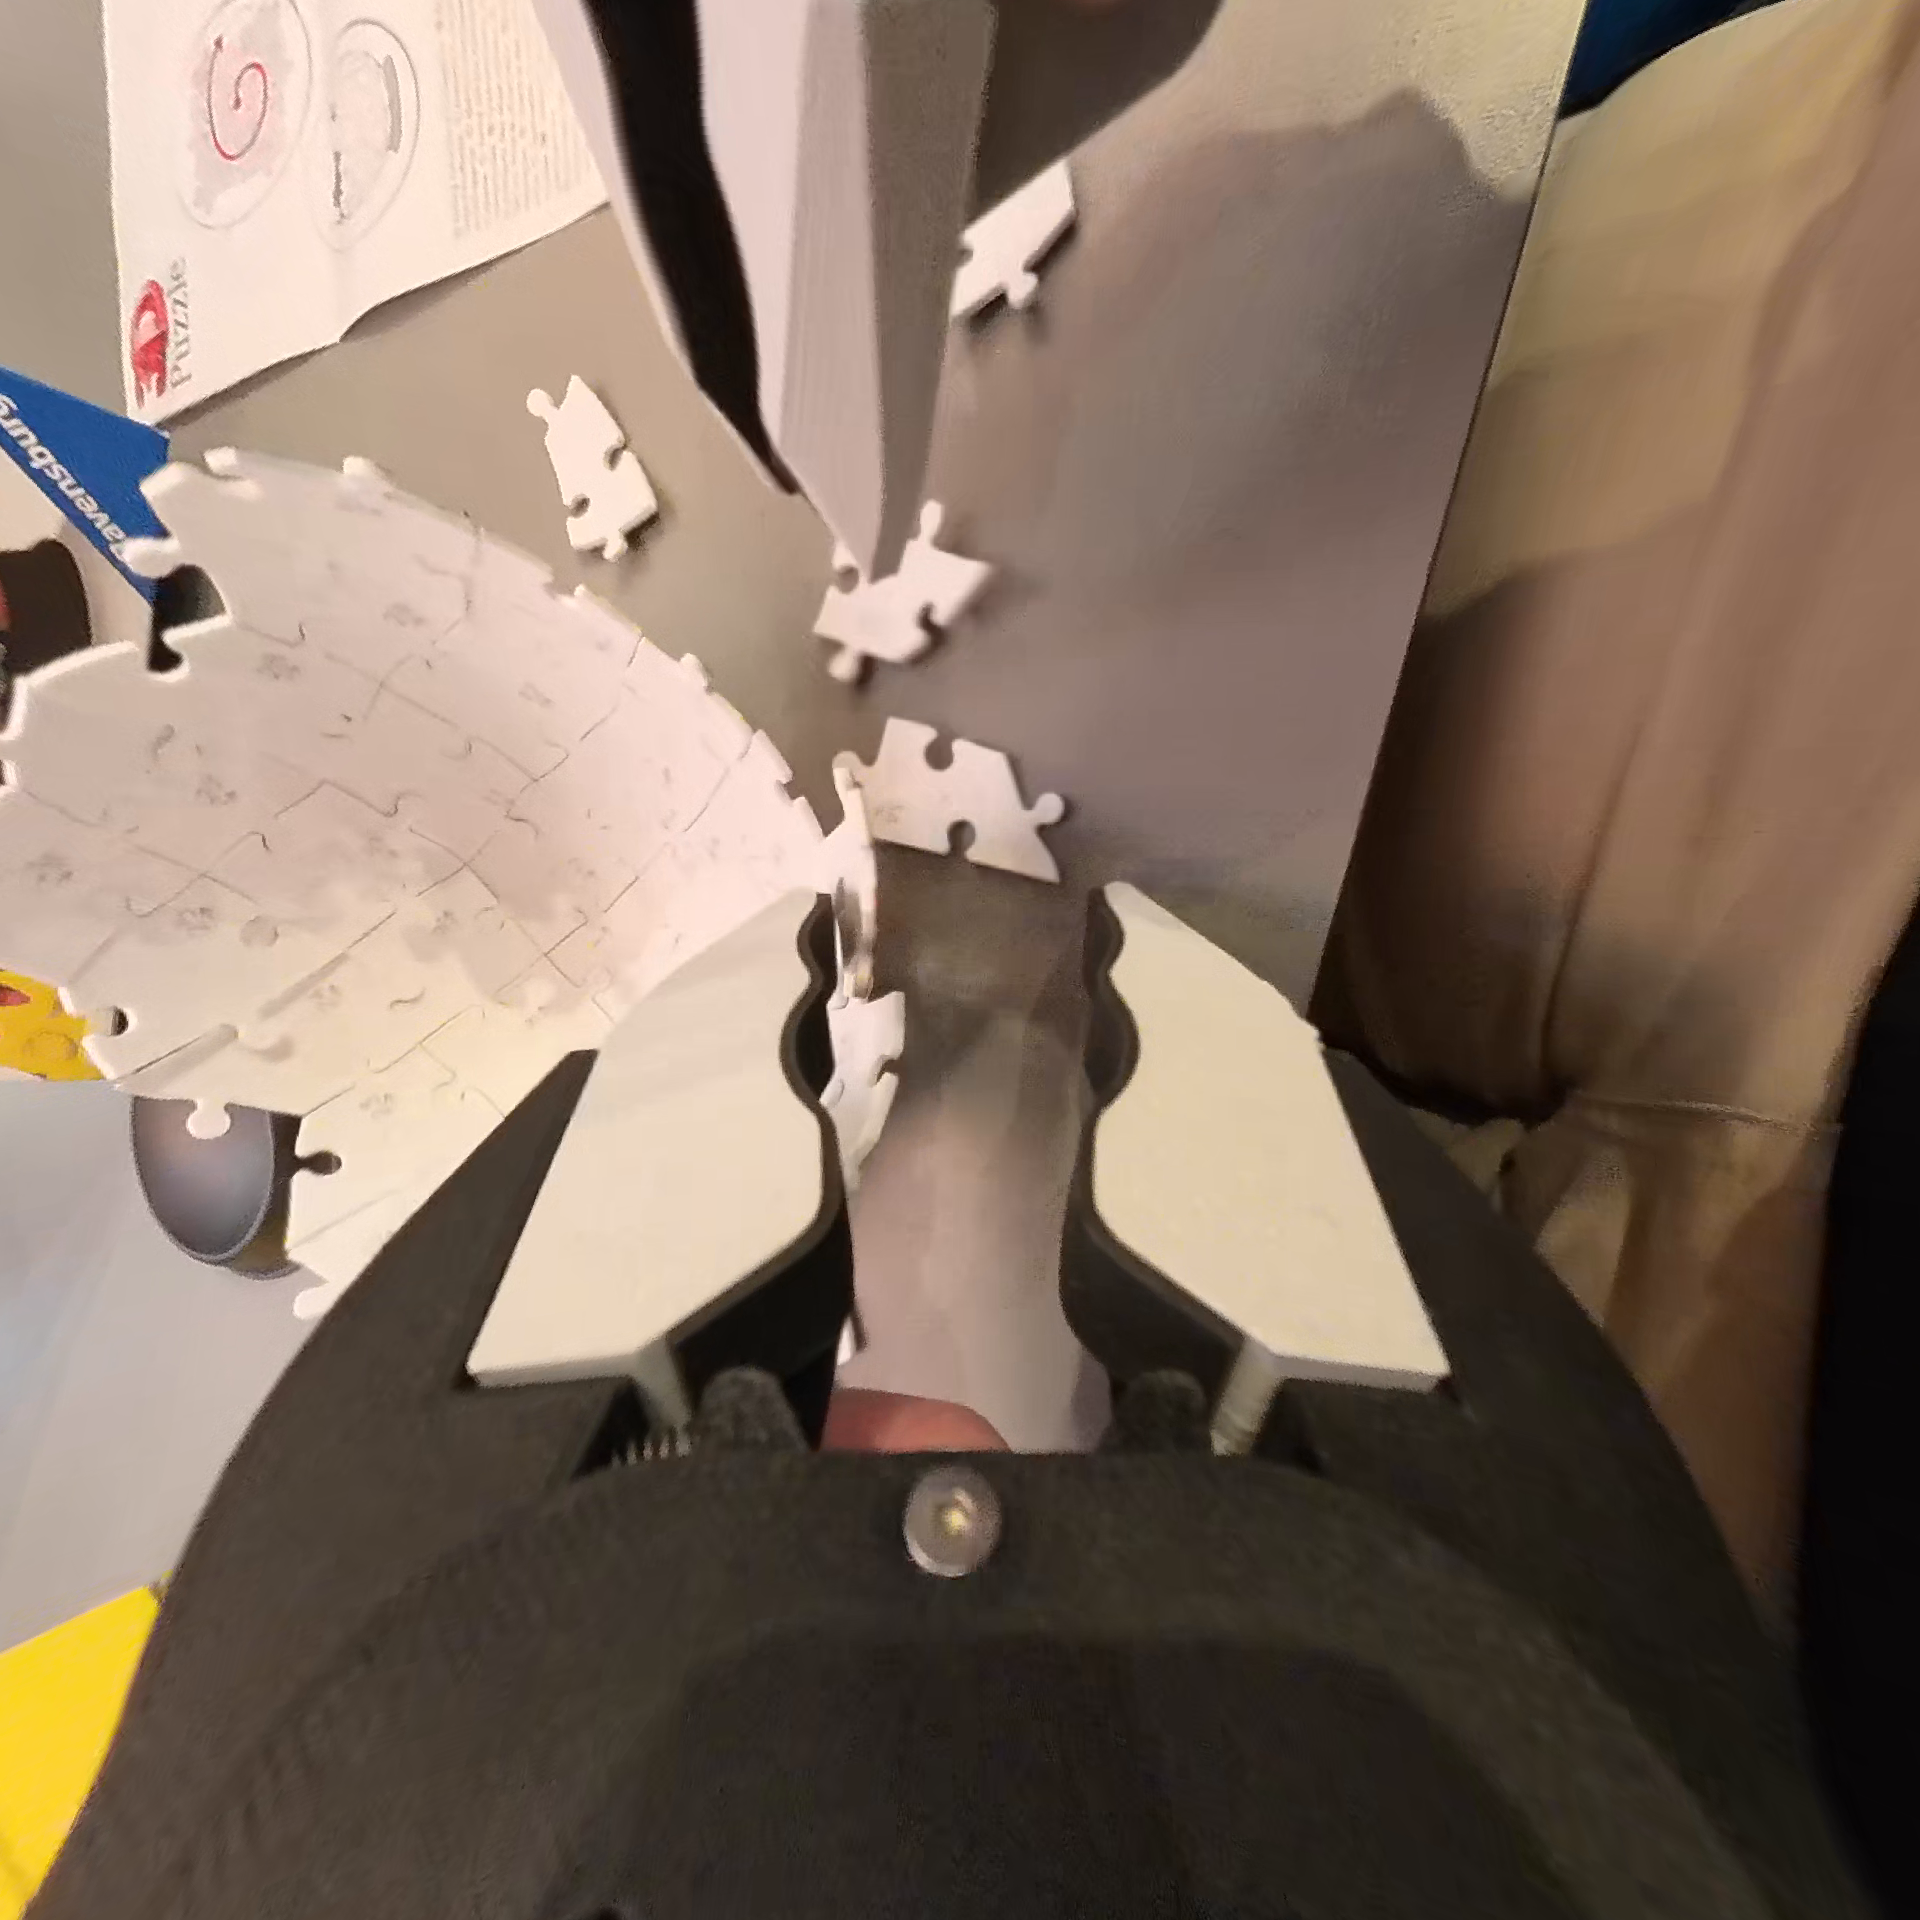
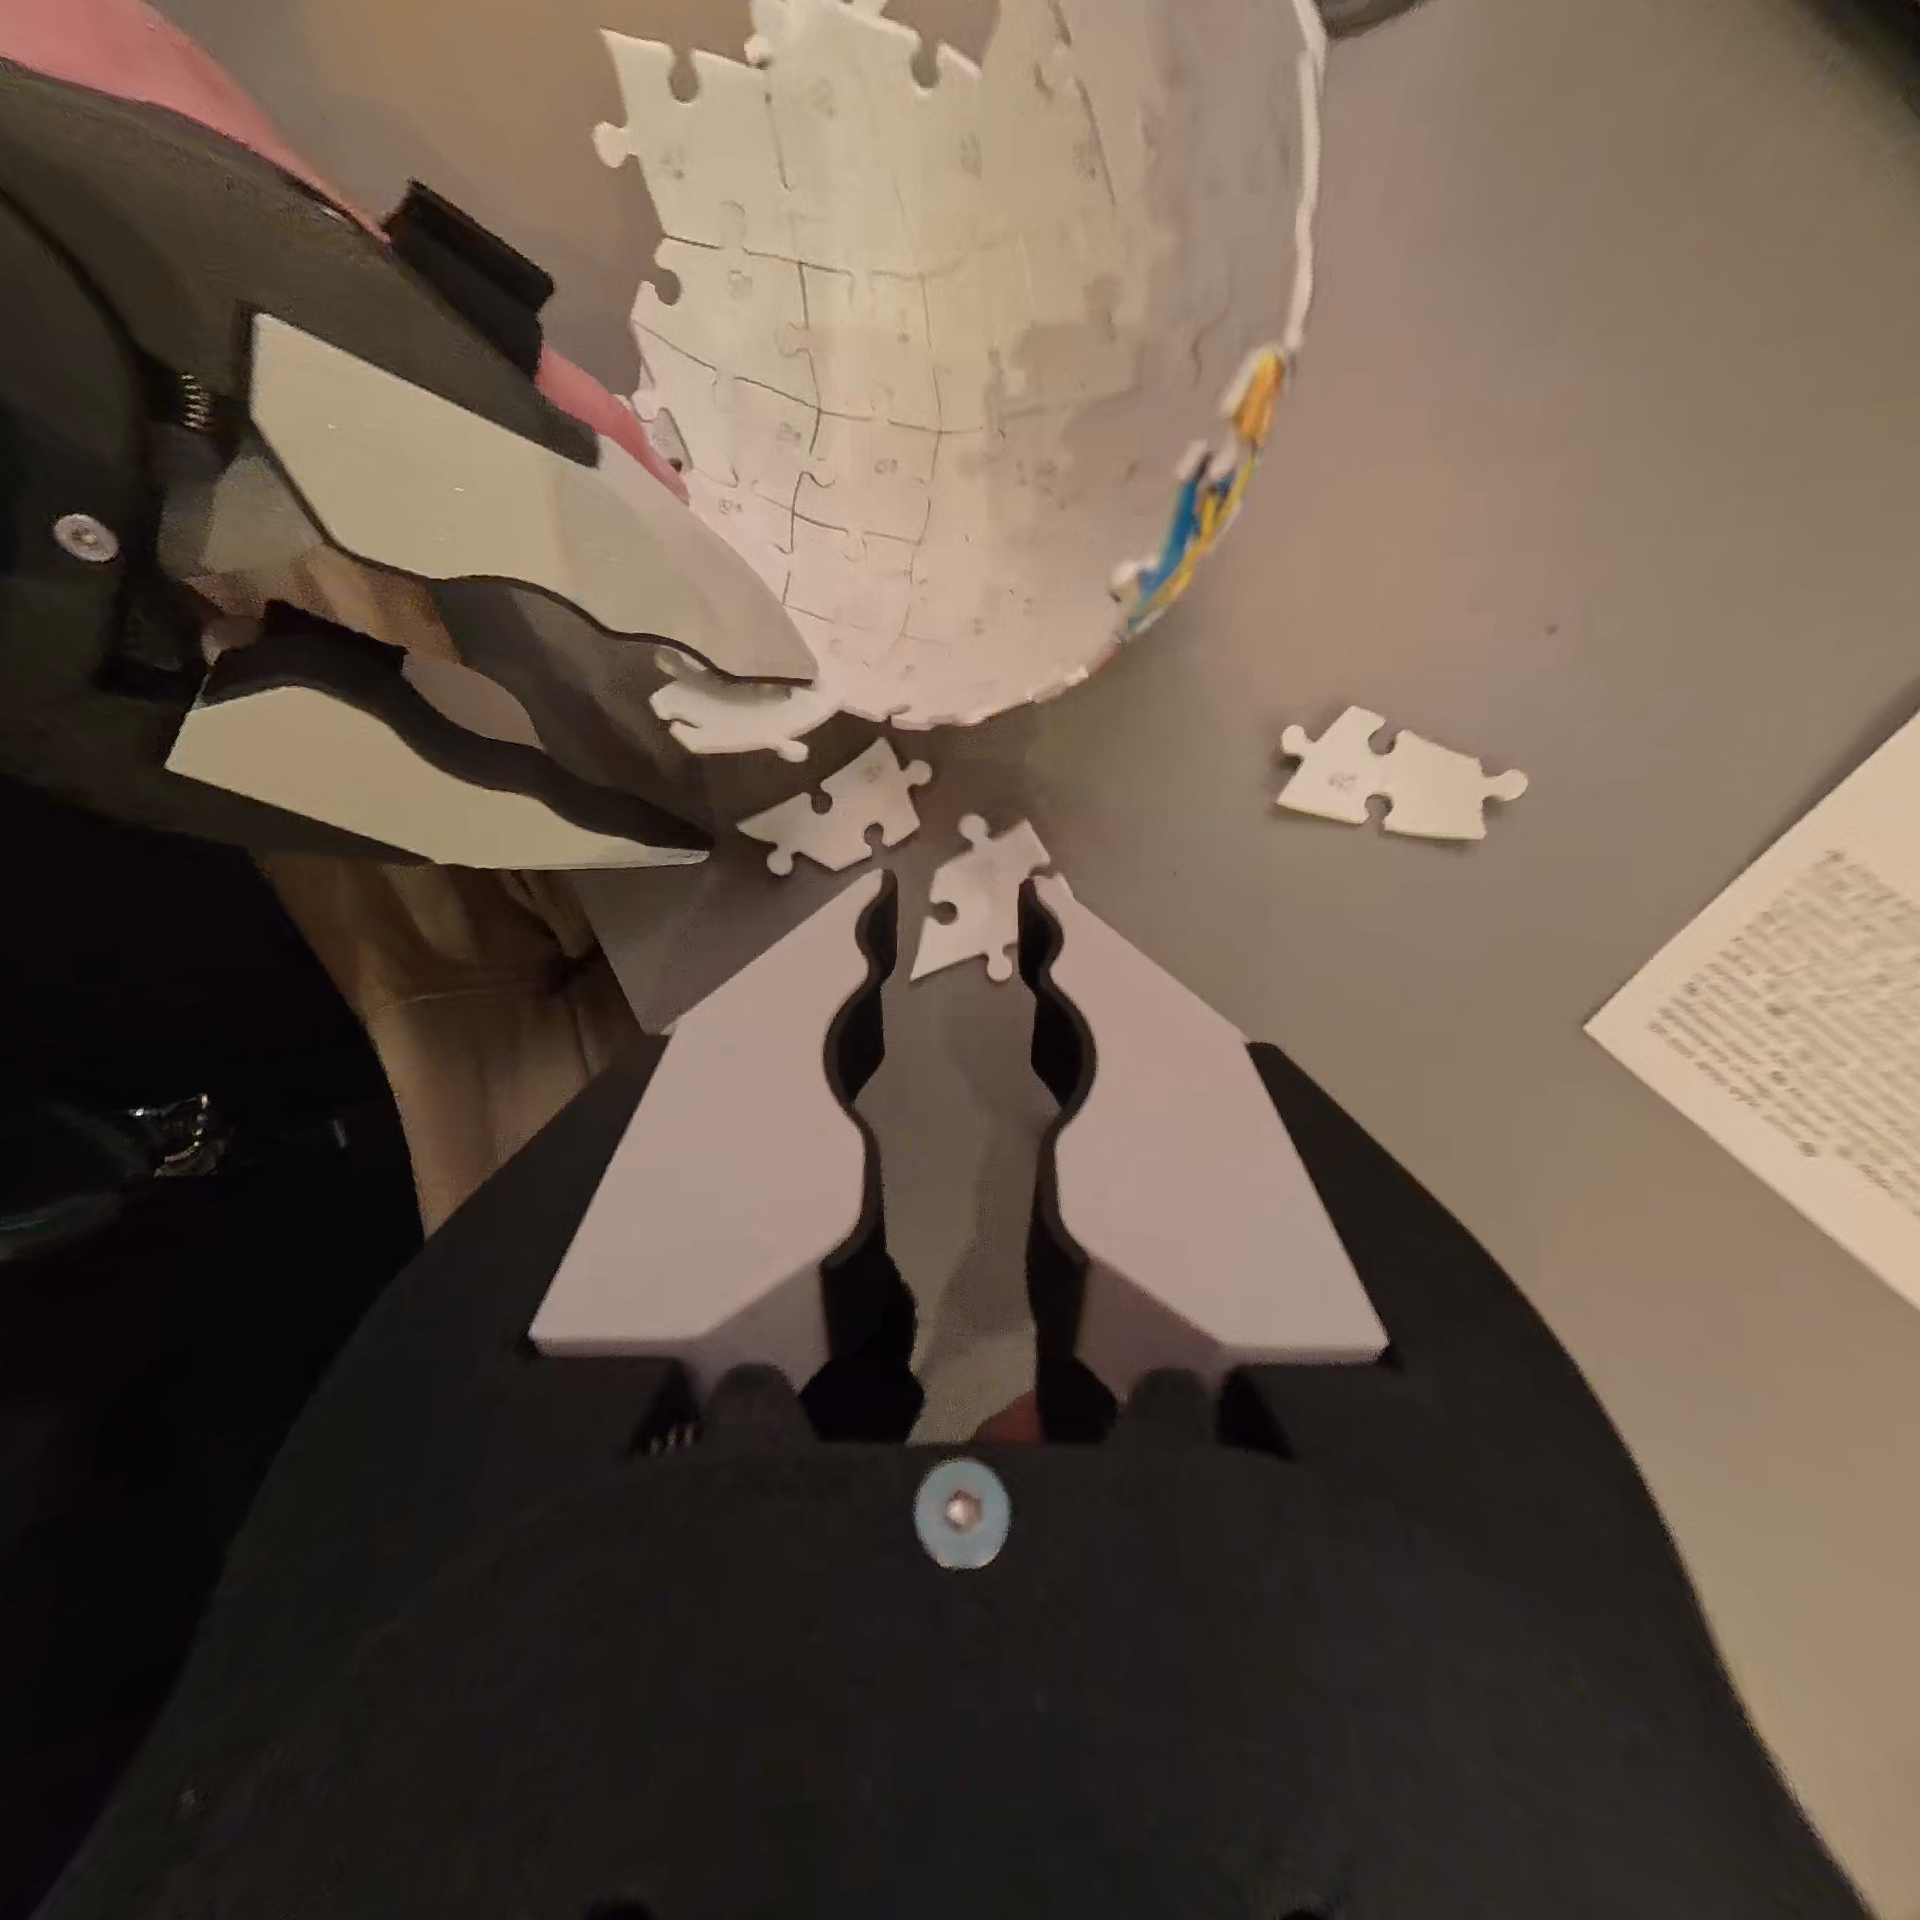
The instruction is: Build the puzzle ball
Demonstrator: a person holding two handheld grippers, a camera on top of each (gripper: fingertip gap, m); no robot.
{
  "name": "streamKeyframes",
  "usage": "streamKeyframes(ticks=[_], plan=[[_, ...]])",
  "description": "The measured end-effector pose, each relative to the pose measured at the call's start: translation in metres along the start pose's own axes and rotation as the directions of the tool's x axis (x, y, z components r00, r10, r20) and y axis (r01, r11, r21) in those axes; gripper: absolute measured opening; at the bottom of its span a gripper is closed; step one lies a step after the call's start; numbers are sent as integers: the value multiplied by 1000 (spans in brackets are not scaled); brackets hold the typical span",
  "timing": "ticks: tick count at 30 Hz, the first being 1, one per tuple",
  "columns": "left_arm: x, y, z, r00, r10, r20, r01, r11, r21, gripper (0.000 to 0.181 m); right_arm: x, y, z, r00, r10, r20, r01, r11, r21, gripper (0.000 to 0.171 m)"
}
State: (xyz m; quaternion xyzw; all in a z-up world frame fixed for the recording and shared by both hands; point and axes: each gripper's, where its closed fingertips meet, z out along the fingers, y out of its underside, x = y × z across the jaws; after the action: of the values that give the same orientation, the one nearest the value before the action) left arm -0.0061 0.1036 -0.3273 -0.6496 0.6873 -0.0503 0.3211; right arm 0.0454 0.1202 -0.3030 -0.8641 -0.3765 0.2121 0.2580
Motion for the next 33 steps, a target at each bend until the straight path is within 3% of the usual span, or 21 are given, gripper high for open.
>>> streamKeyframes(ticks=[8,12,21,28,33], plan=[[-4,6,0,1000,1,-19,-1,1000,-27,41,-33,-29,9,994,-28,106,15,993,120,5],[-5,7,0,1000,4,-19,-4,1000,-23,41,-35,-25,24,993,-69,93,63,996,67,0],[0,2,-9,1000,8,7,-8,1000,14,48,-35,-4,44,993,-116,38,117,992,-43,0],[1,7,-6,1000,0,14,0,1000,2,46,-32,-6,36,995,-97,28,98,995,-22,0],[0,13,-7,999,-38,6,38,999,2,43,-32,-1,25,996,-82,36,82,997,9,11]])
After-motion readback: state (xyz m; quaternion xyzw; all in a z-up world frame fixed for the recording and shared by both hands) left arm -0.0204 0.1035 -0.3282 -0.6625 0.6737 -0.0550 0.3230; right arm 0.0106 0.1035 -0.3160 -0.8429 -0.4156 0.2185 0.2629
